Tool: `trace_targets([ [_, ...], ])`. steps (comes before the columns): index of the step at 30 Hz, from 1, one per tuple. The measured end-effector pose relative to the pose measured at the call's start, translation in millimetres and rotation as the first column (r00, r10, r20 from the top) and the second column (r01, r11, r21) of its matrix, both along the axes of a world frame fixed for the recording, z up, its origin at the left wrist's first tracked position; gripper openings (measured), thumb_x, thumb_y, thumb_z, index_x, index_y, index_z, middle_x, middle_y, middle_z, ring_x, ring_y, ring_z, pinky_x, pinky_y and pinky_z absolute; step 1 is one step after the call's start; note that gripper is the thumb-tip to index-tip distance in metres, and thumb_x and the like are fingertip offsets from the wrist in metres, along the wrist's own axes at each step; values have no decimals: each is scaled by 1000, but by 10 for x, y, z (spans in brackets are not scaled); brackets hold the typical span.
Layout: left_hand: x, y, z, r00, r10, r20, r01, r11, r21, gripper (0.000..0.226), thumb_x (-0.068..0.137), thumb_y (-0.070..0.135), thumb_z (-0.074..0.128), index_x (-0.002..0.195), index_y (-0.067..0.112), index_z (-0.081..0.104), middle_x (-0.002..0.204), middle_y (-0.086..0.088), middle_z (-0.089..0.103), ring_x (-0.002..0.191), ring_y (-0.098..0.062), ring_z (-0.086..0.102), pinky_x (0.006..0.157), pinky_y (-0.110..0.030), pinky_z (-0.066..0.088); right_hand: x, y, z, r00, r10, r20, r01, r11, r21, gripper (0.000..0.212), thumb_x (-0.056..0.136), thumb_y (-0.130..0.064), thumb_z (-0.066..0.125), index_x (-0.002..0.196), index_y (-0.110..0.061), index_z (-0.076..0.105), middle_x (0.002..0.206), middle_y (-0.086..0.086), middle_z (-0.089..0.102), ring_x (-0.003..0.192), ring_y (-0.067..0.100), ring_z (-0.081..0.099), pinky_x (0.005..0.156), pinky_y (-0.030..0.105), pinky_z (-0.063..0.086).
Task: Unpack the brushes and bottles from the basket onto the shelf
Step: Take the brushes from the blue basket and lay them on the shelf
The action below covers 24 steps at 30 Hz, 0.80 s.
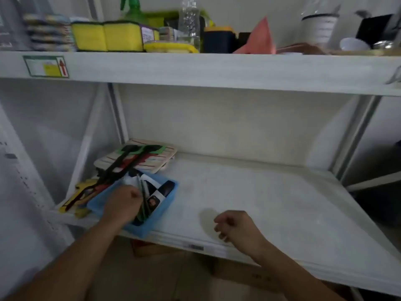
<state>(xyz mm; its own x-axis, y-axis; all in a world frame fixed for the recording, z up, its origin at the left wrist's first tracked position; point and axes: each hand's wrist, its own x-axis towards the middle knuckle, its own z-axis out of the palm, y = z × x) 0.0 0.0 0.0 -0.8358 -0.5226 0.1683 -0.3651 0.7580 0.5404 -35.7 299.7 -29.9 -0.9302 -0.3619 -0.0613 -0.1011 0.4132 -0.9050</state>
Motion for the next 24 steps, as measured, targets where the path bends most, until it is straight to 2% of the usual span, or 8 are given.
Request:
trace_targets([
  [2,-129,-184,-31,986,156,-64,-153,987,44,25,86,16,58,62,9,56,63,-14,63,54,-21,55,46,-33,40,-169,-326,8,1000,29,-10,-28,999,14,15,88,-5,61,93,-11,73,83,8,76,64,15,70,61,26,59],
  [4,-182,-326,-106,962,271,-1,-270,957,102,30,86,20,59,59,10,50,56,-8,56,50,-19,50,43,-28,32,-300,-728,49,996,84,-39,-83,996,33,15,87,-6,61,94,-11,74,85,8,75,62,11,68,58,20,56],
  [8,-211,-435,-315,971,127,204,-161,974,159,24,85,35,62,69,17,59,68,-4,64,63,-20,62,54,-31,46,-427,-1561,51,961,192,-200,-150,967,208,17,89,-16,61,93,-7,75,91,13,74,79,22,69,70,32,58],
  [13,-332,-408,-334,934,217,283,-259,958,122,22,88,30,56,85,10,65,89,-7,69,83,-27,66,76,-38,55,-377,-2259,-41,883,372,-288,-98,744,661,26,87,-19,64,109,-5,61,108,17,67,95,34,65,73,39,50],
  [17,-295,-368,-364,922,276,271,-317,941,121,19,89,29,50,83,17,64,89,-7,67,84,-24,63,80,-40,53,-363,-2455,-110,851,415,-321,-4,618,786,23,82,-21,71,101,-12,64,109,13,65,101,30,62,84,41,46],
  [20,-251,-375,-304,935,254,249,-309,927,214,23,92,23,47,80,9,60,89,-13,67,87,-32,65,79,-43,53,-395,-2478,-76,947,248,-203,-56,751,658,17,88,-21,62,101,-12,61,109,13,66,98,29,64,75,37,48],
  [22,-199,-388,-259,957,232,172,-272,925,266,22,93,23,45,85,7,58,89,-16,66,83,-34,64,72,-42,51,-429,-2366,12,993,97,-60,-64,910,409,8,89,-22,55,89,-14,56,100,11,65,89,26,64,65,30,48],
  [24,-140,-355,-178,971,232,62,-240,923,301,20,96,22,43,90,10,57,87,-13,64,77,-29,61,65,-39,47,-466,-2111,90,997,-5,75,-4,993,114,16,87,-20,56,73,-14,52,77,5,60,66,15,60,51,23,43],
])
